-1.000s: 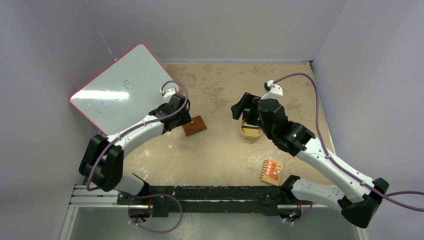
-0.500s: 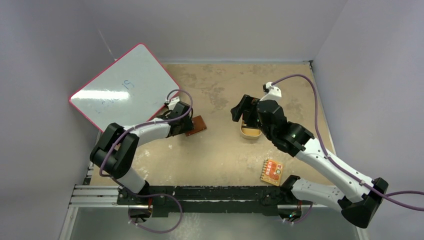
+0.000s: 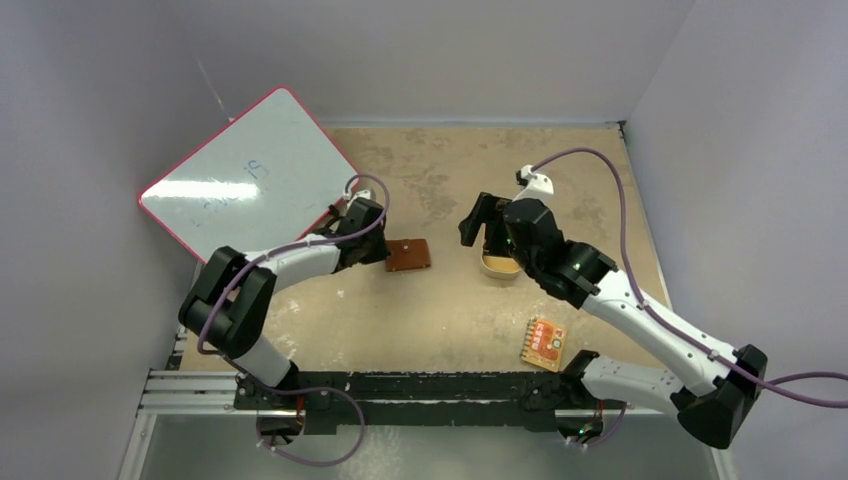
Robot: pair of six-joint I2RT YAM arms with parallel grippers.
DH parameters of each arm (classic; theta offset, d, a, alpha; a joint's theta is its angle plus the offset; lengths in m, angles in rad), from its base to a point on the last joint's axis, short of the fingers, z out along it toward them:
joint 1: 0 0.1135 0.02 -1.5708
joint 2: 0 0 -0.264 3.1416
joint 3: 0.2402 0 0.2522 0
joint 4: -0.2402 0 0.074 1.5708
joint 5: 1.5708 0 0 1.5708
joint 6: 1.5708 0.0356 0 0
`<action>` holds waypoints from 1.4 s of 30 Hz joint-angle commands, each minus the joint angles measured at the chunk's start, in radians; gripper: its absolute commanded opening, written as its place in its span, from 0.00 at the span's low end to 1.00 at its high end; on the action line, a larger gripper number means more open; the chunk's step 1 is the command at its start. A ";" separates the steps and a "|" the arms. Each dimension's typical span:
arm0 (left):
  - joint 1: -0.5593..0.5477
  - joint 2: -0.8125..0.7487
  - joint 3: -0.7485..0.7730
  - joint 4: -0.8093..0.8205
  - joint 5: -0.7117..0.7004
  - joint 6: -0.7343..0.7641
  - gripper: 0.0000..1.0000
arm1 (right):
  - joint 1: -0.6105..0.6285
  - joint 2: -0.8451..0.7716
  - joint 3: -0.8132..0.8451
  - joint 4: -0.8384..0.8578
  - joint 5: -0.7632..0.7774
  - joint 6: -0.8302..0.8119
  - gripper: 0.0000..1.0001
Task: Put the credit cards into the card holder
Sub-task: Open the card holder at the center of the board.
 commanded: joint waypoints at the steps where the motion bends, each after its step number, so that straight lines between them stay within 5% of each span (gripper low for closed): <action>1: 0.002 -0.103 0.017 -0.005 0.202 0.063 0.00 | -0.004 0.037 0.015 -0.002 -0.052 -0.088 0.99; 7: 0.002 -0.196 -0.016 -0.013 0.390 0.074 0.00 | -0.004 0.049 -0.029 0.146 -0.218 -0.254 0.87; 13: 0.002 -0.207 -0.031 -0.017 0.532 0.079 0.00 | -0.003 0.111 -0.143 0.300 -0.360 -0.367 0.58; 17: 0.002 -0.165 -0.023 -0.048 0.590 0.109 0.00 | -0.002 0.207 -0.199 0.433 -0.451 -0.417 0.51; 28: 0.005 -0.099 0.017 -0.081 0.601 0.135 0.00 | 0.101 0.517 -0.147 0.514 -0.368 -0.694 0.49; 42: 0.014 -0.055 0.057 -0.138 0.574 0.173 0.00 | 0.141 0.612 -0.154 0.593 -0.426 -0.718 0.56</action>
